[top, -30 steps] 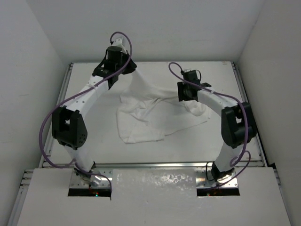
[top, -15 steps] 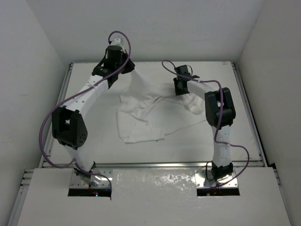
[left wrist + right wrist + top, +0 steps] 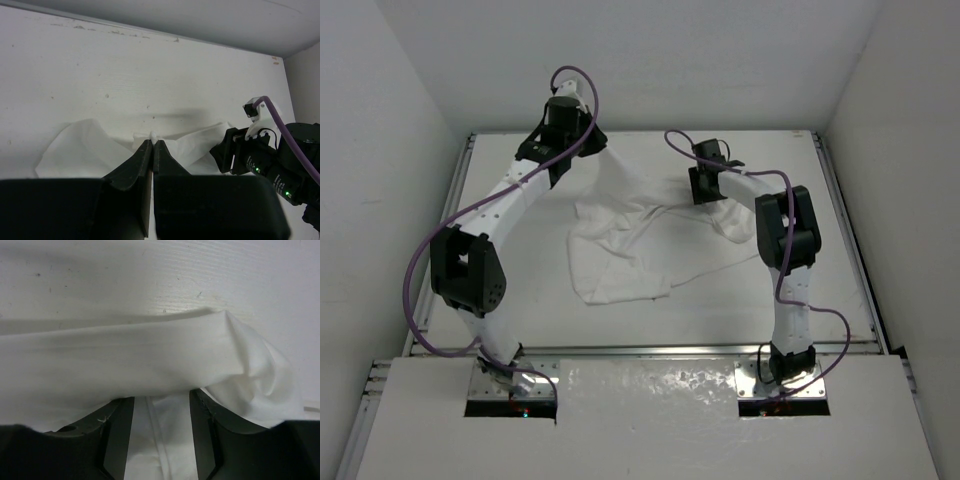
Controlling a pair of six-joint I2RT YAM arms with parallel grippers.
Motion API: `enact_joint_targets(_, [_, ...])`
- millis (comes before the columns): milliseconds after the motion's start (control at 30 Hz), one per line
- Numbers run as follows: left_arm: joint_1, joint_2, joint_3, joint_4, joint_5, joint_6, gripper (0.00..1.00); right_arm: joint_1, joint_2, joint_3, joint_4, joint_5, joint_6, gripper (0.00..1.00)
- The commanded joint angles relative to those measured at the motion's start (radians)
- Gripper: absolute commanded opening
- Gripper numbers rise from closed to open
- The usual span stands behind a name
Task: Fold and stack the t-shirts
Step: Flatten out the tshirt
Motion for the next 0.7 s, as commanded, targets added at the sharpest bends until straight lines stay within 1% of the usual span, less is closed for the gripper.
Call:
enact_joint_targets(0, [-0.001, -0.022, 0.011, 0.046, 0.011, 0.007, 0.00, -0.003, 0.016, 0.027, -0.012, -0.002, 0.005, 0.48])
enact_joint_targets(67, [0.000, -0.022, 0.009, 0.046, 0.014, 0.007, 0.00, -0.004, 0.018, 0.018, -0.005, -0.014, 0.012, 0.47])
enact_joint_targets(133, [0.000, -0.022, 0.009, 0.046, 0.013, 0.009, 0.00, -0.003, 0.033, 0.021, -0.011, -0.010, 0.015, 0.36])
enact_joint_targets(167, [0.000, -0.023, 0.008, 0.046, 0.013, 0.009, 0.00, -0.004, 0.038, 0.030, -0.017, -0.010, 0.017, 0.23])
enact_joint_targets(233, [0.000, -0.025, 0.009, 0.046, 0.011, 0.010, 0.00, -0.004, 0.035, 0.029, -0.017, -0.008, 0.023, 0.10])
enact_joint_targets(300, [0.000, -0.022, 0.014, 0.044, 0.008, 0.013, 0.00, -0.003, 0.006, 0.009, -0.002, 0.001, 0.028, 0.02])
enact_joint_targets(433, [0.003, -0.014, 0.020, 0.035, -0.007, 0.015, 0.00, -0.003, -0.057, 0.012, -0.017, 0.024, 0.026, 0.00])
enact_joint_targets(500, [0.012, -0.014, 0.028, 0.029, -0.013, 0.015, 0.00, -0.004, -0.098, 0.008, -0.031, 0.061, 0.029, 0.00])
enact_joint_targets(567, [0.023, -0.014, 0.072, -0.003, -0.026, 0.019, 0.00, -0.003, -0.210, -0.037, -0.031, 0.076, 0.034, 0.00])
enact_joint_targets(600, [0.032, -0.017, 0.122, -0.031, -0.035, 0.033, 0.00, -0.003, -0.305, -0.080, -0.038, 0.085, 0.046, 0.00])
enact_joint_targets(633, [0.034, -0.022, 0.153, -0.031, -0.046, 0.033, 0.00, -0.003, -0.353, -0.100, -0.039, 0.086, 0.054, 0.00])
enact_joint_targets(667, [0.037, -0.028, 0.186, -0.069, -0.055, 0.047, 0.00, -0.003, -0.399, -0.115, -0.061, 0.096, 0.058, 0.00])
